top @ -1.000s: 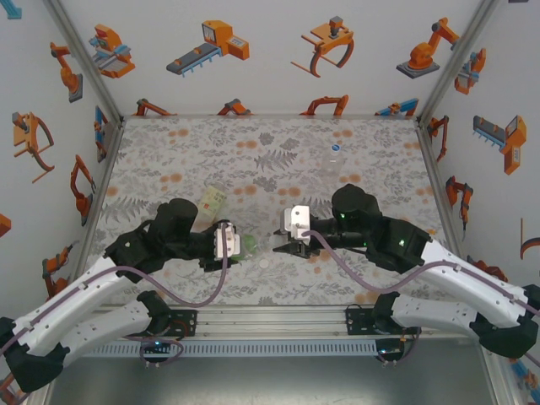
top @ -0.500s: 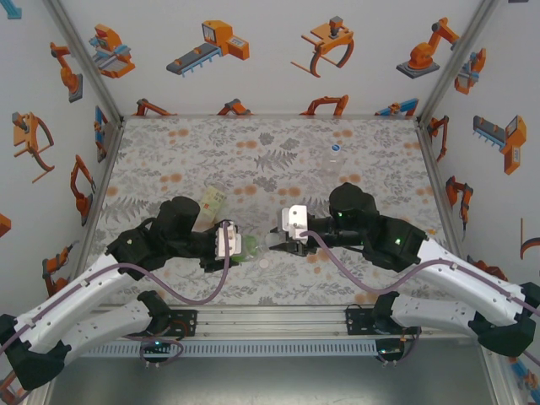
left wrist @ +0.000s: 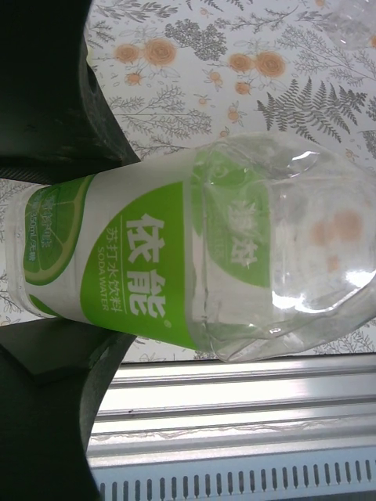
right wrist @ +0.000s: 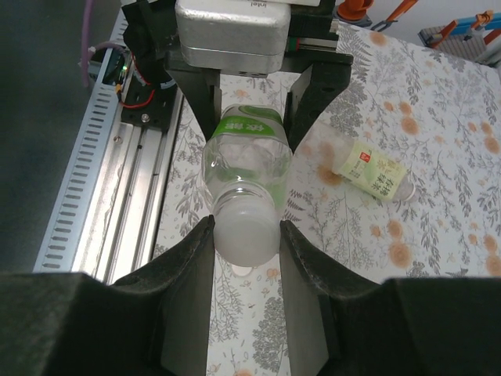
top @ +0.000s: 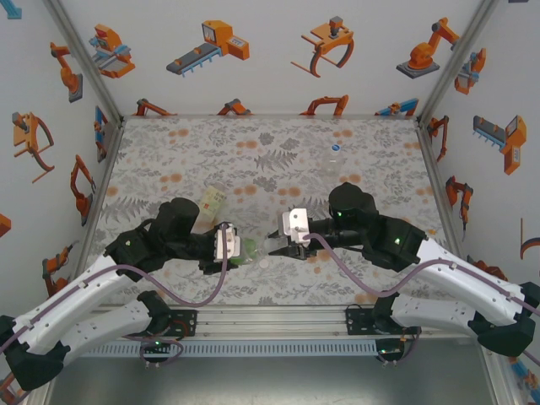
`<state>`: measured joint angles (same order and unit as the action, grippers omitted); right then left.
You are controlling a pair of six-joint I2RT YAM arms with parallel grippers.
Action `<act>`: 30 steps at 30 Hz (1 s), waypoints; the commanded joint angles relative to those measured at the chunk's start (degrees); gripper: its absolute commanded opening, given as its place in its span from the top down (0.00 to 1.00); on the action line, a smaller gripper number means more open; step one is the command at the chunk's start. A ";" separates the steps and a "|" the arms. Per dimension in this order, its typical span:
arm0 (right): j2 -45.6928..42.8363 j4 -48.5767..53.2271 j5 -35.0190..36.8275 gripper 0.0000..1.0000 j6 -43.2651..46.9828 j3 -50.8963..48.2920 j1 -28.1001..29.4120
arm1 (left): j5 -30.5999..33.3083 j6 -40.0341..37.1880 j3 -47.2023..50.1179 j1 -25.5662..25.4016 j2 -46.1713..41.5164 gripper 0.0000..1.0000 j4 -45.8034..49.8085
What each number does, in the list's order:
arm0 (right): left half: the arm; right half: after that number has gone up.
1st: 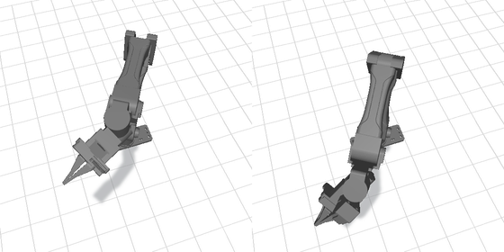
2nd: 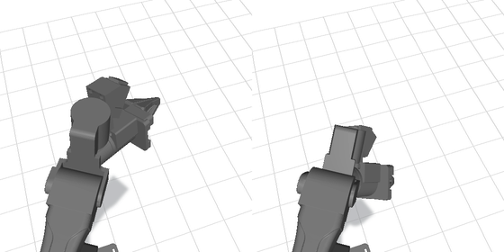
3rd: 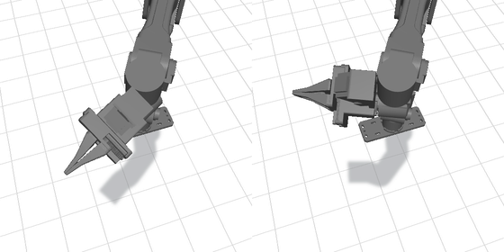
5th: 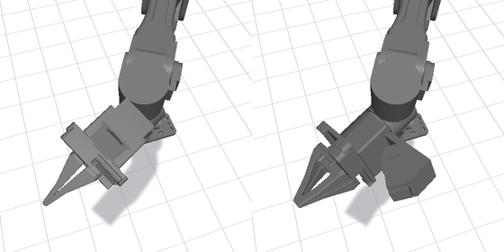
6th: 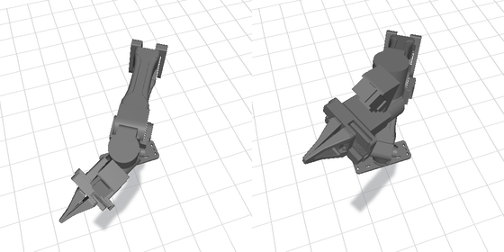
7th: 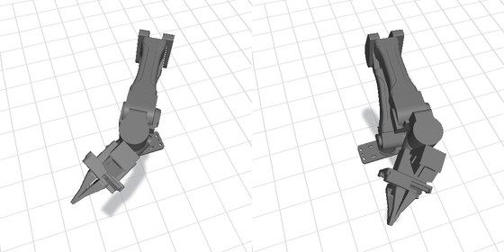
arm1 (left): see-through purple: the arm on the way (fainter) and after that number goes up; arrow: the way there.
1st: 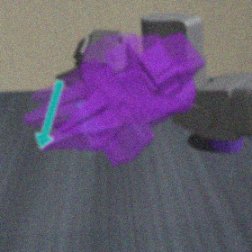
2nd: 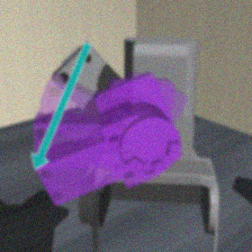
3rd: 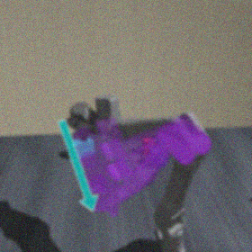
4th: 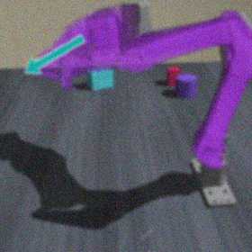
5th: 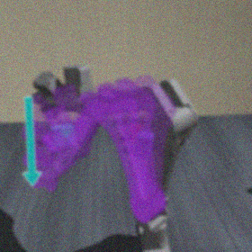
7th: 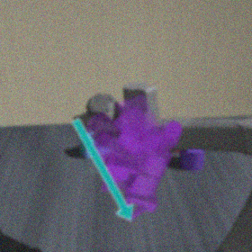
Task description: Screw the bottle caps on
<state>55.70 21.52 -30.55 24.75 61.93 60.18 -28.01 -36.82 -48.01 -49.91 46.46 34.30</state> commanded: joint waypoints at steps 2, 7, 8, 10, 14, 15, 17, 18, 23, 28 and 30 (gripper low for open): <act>0.37 0.13 -3.29 1.00 0.56 0.12 0.50 | -1.65 1.94 -0.86 -0.10 -0.84 1.00 -4.55; 0.21 0.55 -0.27 1.00 1.62 0.10 0.89 | -1.13 2.93 -0.47 -0.10 -1.54 1.00 -5.30; 0.20 0.76 0.92 1.00 2.14 0.20 1.08 | -1.09 3.03 -0.46 -0.10 -1.46 1.00 -5.30; 0.28 1.18 2.52 1.00 2.81 0.38 1.36 | -1.39 3.15 -0.68 -0.10 -1.31 1.00 -5.30; 0.64 1.77 4.02 1.00 3.89 0.64 1.77 | -1.56 3.89 -1.11 -0.10 -0.94 1.00 -5.13; 0.51 1.73 5.09 1.00 3.98 0.48 1.92 | -1.90 3.74 -1.17 -0.10 -0.80 1.00 -4.92; 0.25 1.48 7.58 1.00 4.25 0.47 2.21 | -2.69 3.24 -1.30 -0.10 -0.54 1.00 -4.61; 0.14 1.31 8.61 1.00 4.25 0.47 2.30 | -3.24 2.89 -1.39 -0.10 -0.44 1.00 -4.40; 0.15 1.05 9.28 1.00 4.34 0.60 2.40 | -6.04 0.57 -3.33 -0.25 1.30 1.00 -1.41; -0.32 1.51 9.05 1.00 4.43 0.47 2.39 | -7.49 -0.71 -4.66 -0.63 1.98 1.00 -0.39; -0.53 1.59 7.79 1.00 4.67 0.38 2.38 | -7.82 -0.80 -4.97 -0.71 2.03 1.00 -0.38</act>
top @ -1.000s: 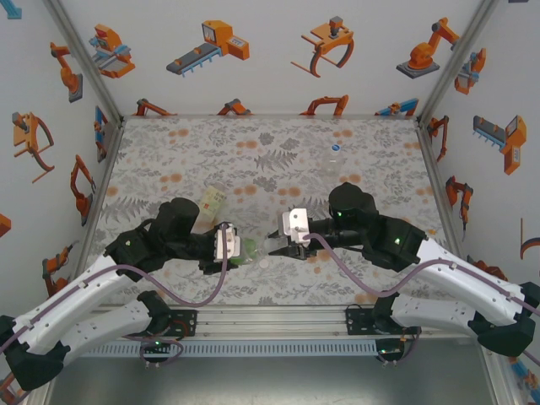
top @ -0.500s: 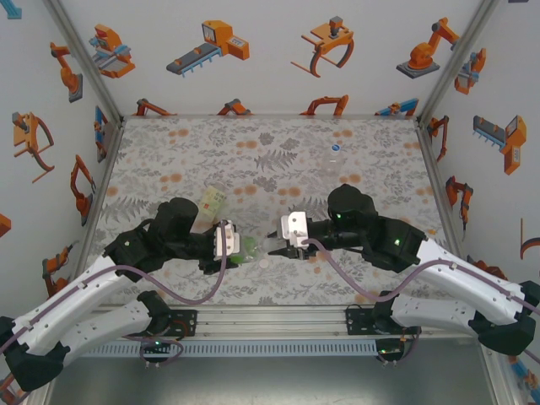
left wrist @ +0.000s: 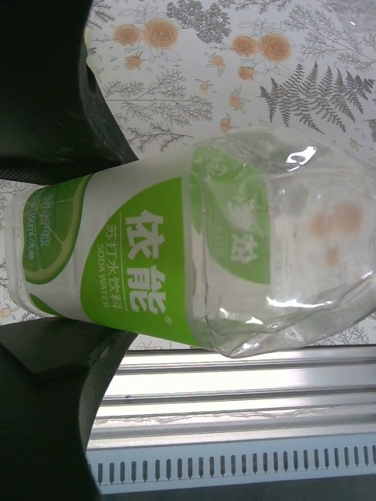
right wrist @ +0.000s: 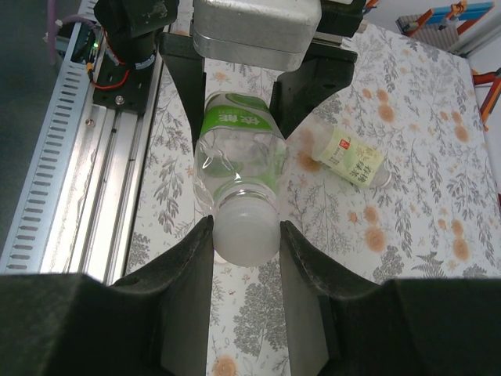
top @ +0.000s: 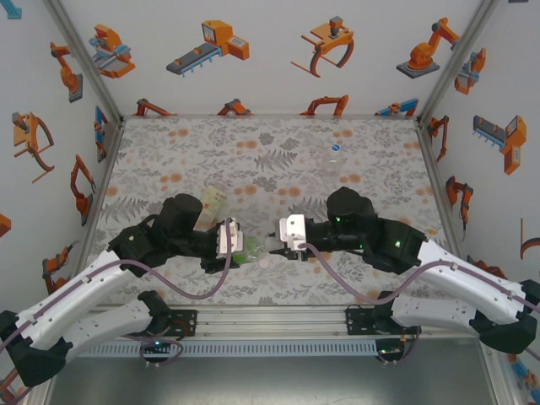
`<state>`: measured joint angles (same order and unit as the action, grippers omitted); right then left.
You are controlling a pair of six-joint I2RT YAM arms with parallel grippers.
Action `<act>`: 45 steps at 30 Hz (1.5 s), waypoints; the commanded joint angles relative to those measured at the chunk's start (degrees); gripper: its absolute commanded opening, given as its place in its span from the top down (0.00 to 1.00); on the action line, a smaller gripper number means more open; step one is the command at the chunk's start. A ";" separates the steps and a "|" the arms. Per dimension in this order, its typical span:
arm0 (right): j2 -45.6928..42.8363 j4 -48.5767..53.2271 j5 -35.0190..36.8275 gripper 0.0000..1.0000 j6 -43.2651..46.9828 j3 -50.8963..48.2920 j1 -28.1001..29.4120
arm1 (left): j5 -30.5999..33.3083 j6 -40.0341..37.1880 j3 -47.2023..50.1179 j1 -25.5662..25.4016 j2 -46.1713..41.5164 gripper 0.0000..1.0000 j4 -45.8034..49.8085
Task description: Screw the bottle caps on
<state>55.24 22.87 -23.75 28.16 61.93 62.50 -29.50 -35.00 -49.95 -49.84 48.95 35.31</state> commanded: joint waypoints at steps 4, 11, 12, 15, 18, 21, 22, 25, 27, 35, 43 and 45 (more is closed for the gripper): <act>-0.09 0.92 -2.23 1.00 2.09 0.40 0.09 | -7.89 -2.93 -3.61 -0.89 -0.21 1.00 -0.83; 1.45 4.25 -2.36 1.00 4.52 2.44 0.17 | -8.62 -1.08 -5.07 -0.87 1.29 1.00 0.05; 1.49 4.37 -1.67 1.00 5.02 2.48 0.23 | -8.97 -1.03 -5.42 -0.87 1.75 1.00 0.96; 1.19 4.29 -0.53 1.00 7.09 2.23 0.34 | -9.77 -0.45 -6.02 -0.87 2.68 1.00 2.46; 1.09 4.20 -0.33 1.00 9.18 1.84 0.67 | -12.00 0.33 -6.45 -0.89 3.46 1.00 2.92; 1.11 4.02 -0.48 1.00 10.75 1.18 1.30 | -13.68 1.36 -7.53 -0.78 4.89 1.00 3.65; 1.05 4.14 -0.91 1.00 11.35 1.04 1.39 | -14.09 1.41 -7.89 -0.84 5.30 1.00 4.05; 0.58 3.86 -2.46 1.00 12.17 0.25 1.54 | -15.03 1.06 -8.88 -0.82 6.41 1.00 5.03; -0.07 3.42 -3.35 1.00 12.03 -0.72 1.52 | -15.08 0.52 -8.98 -0.87 6.43 1.00 4.89; -1.90 -0.04 -6.87 1.00 -0.09 -4.51 1.55 | -11.94 -0.57 -6.46 -0.87 2.49 1.00 -0.65; -4.97 -8.27 0.25 1.00 -13.09 -8.99 1.53 | -10.64 -1.51 -6.23 -0.87 0.89 1.00 -2.46; -4.59 -8.02 0.16 1.00 -15.12 -8.61 1.57 | -9.98 -1.84 -6.51 -0.86 0.81 1.00 -2.26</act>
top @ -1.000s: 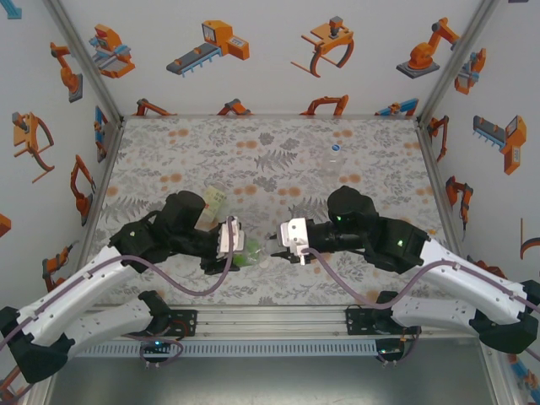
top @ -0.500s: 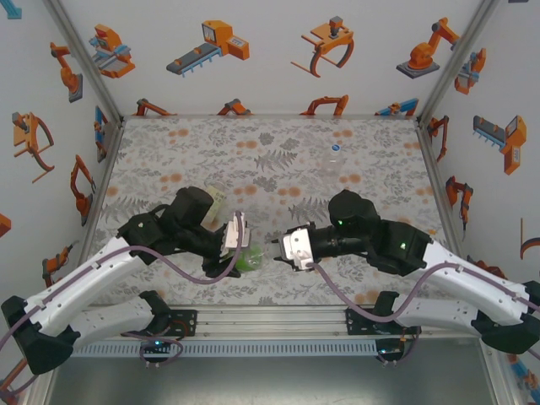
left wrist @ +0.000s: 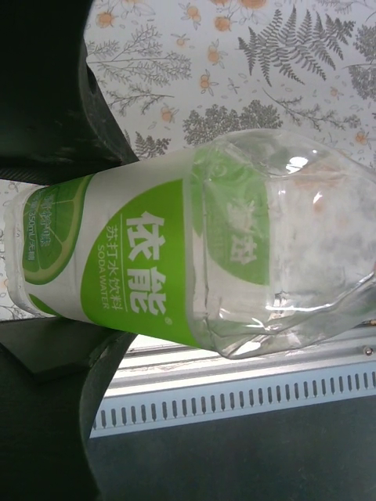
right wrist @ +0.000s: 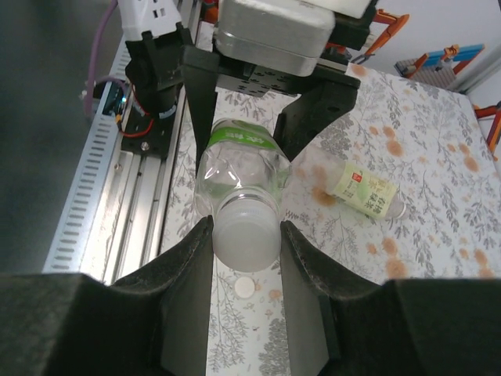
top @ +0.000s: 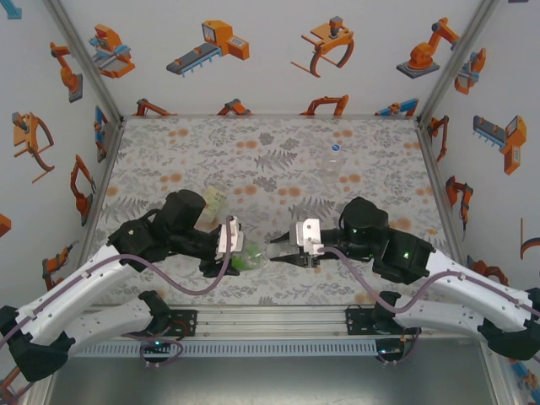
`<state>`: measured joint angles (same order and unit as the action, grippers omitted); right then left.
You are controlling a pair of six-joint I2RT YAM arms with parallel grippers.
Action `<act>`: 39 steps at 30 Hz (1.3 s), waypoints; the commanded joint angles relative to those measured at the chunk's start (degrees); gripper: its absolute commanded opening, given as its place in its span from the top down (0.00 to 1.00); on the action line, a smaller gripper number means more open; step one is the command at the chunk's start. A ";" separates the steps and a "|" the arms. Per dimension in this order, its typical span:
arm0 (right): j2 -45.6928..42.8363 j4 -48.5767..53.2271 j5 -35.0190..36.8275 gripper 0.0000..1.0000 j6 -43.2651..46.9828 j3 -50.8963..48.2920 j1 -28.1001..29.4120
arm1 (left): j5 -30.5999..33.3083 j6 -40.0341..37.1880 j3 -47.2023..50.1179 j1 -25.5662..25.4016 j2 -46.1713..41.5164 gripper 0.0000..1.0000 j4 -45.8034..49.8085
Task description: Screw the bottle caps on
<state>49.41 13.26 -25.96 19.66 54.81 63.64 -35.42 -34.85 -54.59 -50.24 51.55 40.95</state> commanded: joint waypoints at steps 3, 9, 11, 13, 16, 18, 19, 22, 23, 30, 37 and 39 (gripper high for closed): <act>2.43 2.11 1.47 1.00 -9.60 -0.65 0.40 | -2.14 -2.06 -2.18 -0.47 -1.71 1.00 -7.83; 4.45 1.52 7.16 1.00 -20.11 0.09 0.44 | 4.12 -2.04 -1.74 -0.56 -2.50 1.00 -9.62; 5.19 1.26 11.94 1.00 -27.15 0.46 0.39 | 5.97 -1.81 -0.82 -0.60 -3.12 1.00 -11.11; 5.81 0.49 15.19 1.00 -33.82 0.34 0.44 | 7.01 -1.29 0.24 -0.59 -3.98 1.00 -13.00; 6.70 -1.26 19.30 1.00 -44.79 -0.31 0.42 | 7.77 -0.54 2.39 -0.65 -5.45 1.00 -16.63; 7.26 -2.43 21.45 1.00 -50.94 -0.77 0.43 | 8.26 0.04 3.37 -0.64 -5.91 1.00 -18.48; 7.53 -2.90 23.08 1.00 -54.82 -1.08 0.43 | 8.35 0.11 3.67 -0.64 -6.04 1.00 -19.01; 7.57 -2.60 28.66 1.00 -66.09 -1.87 0.42 | 8.28 0.35 4.37 -0.65 -6.02 1.00 -20.50; 7.33 -2.74 29.91 1.00 -68.92 -2.37 0.36 | 8.34 0.52 4.54 -0.65 -5.95 1.00 -21.06; 3.58 -3.93 38.19 1.00 -78.34 -4.76 0.35 | 8.89 3.25 6.42 -0.65 -4.57 1.00 -28.68; 0.82 -7.20 42.52 1.00 -82.97 -6.81 0.25 | 9.28 6.08 5.89 -0.65 -1.80 1.00 -33.72; 0.36 -8.07 43.01 1.00 -81.67 -6.54 0.26 | 10.63 6.17 5.60 -0.65 -0.94 1.00 -32.99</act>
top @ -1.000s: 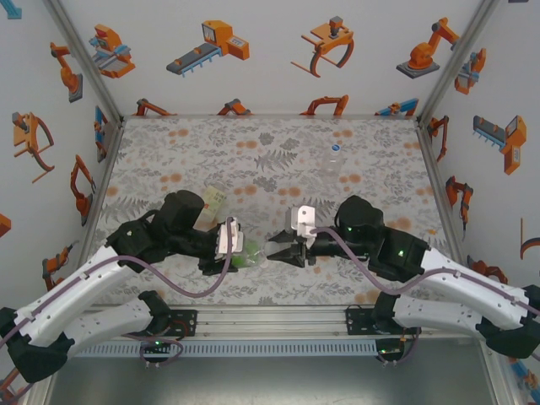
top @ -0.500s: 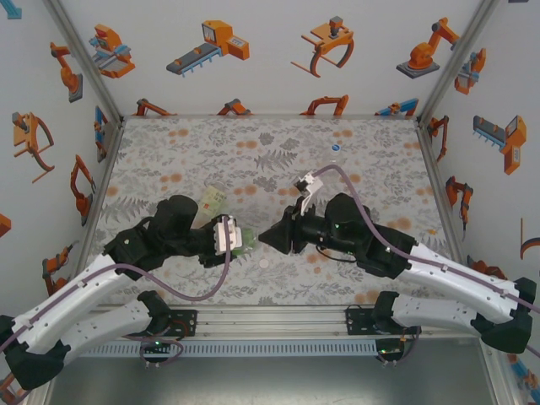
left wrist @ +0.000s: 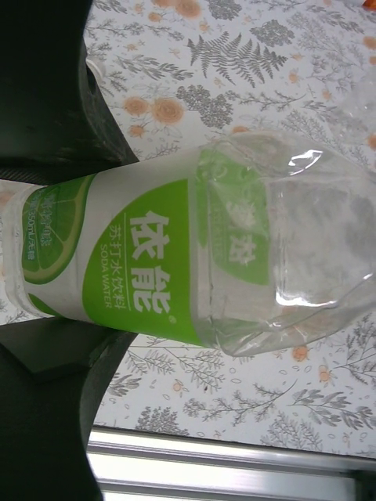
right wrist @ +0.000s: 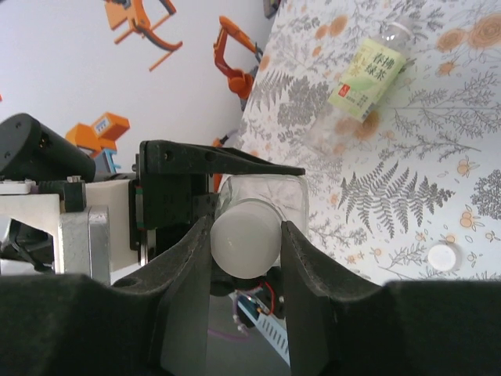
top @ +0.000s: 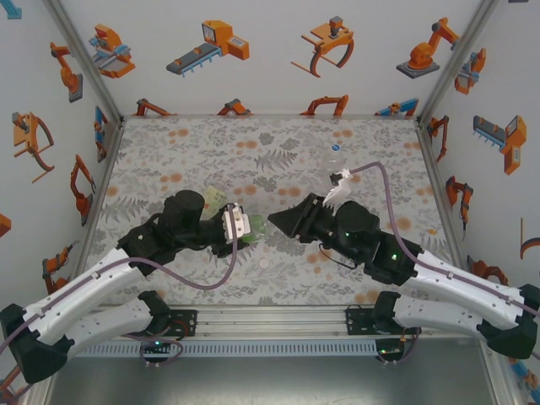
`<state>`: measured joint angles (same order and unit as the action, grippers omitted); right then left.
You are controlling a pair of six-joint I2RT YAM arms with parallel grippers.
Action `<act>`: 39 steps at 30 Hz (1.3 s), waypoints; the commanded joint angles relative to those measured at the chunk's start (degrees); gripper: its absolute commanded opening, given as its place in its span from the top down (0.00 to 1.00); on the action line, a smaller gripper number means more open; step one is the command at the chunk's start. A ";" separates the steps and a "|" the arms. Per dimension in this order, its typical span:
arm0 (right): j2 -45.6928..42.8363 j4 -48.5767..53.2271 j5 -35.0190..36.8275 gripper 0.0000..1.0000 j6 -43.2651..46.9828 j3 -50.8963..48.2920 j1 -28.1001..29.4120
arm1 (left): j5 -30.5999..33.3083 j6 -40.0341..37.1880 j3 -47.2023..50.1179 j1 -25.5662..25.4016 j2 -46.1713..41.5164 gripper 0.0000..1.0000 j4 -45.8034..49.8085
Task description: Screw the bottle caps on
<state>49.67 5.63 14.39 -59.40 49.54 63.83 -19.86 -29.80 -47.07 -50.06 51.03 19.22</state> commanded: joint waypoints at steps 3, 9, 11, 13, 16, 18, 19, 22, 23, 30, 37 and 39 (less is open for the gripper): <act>-0.06 3.49 4.17 1.00 0.51 1.35 0.06 | -2.47 0.16 -3.19 -0.83 0.83 1.00 -6.87; -0.91 8.80 6.54 1.00 7.51 5.38 0.04 | 0.57 -0.51 -2.35 -0.83 -0.86 1.00 -3.08; -1.07 9.36 6.70 1.00 8.41 5.86 0.05 | 0.65 -0.49 -1.90 -0.83 -1.75 1.00 -2.73; -0.83 9.49 5.99 1.00 9.37 6.18 0.00 | -0.11 -0.49 -1.17 -0.83 -2.85 1.00 -3.26; -0.27 9.17 4.55 1.00 9.95 6.73 0.06 | -1.32 -0.44 -0.66 -0.83 -3.69 1.00 -4.10; 0.28 8.25 2.85 1.00 10.95 7.07 -0.01 | -1.47 -0.20 -0.72 -0.83 -3.46 1.00 -4.11; 0.83 8.17 1.94 1.00 11.29 7.47 0.01 | -1.69 -0.27 -0.91 -0.83 -3.31 1.00 -4.10; 2.23 8.20 0.02 0.89 11.47 8.31 0.05 | -2.58 -0.34 -1.34 -0.83 -2.86 1.00 -4.23; 2.76 8.08 -0.60 0.85 11.36 8.44 0.00 | -2.81 -0.42 -1.41 -0.84 -2.62 1.00 -4.33; 3.99 7.53 0.16 0.68 11.51 9.05 0.04 | -0.88 -0.93 -3.80 -0.74 0.15 1.00 -1.10; 1.79 8.54 1.76 0.39 16.93 9.77 0.06 | -1.56 -1.19 -4.35 -0.74 -0.07 1.00 2.15; 1.44 9.02 0.93 0.37 19.96 10.70 0.04 | -2.26 -1.27 -4.64 -0.72 -0.13 1.00 3.33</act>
<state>52.49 14.09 15.09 -44.66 57.65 63.94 -19.57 -30.17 -49.52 -50.61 51.59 20.80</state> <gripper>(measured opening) 0.619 0.533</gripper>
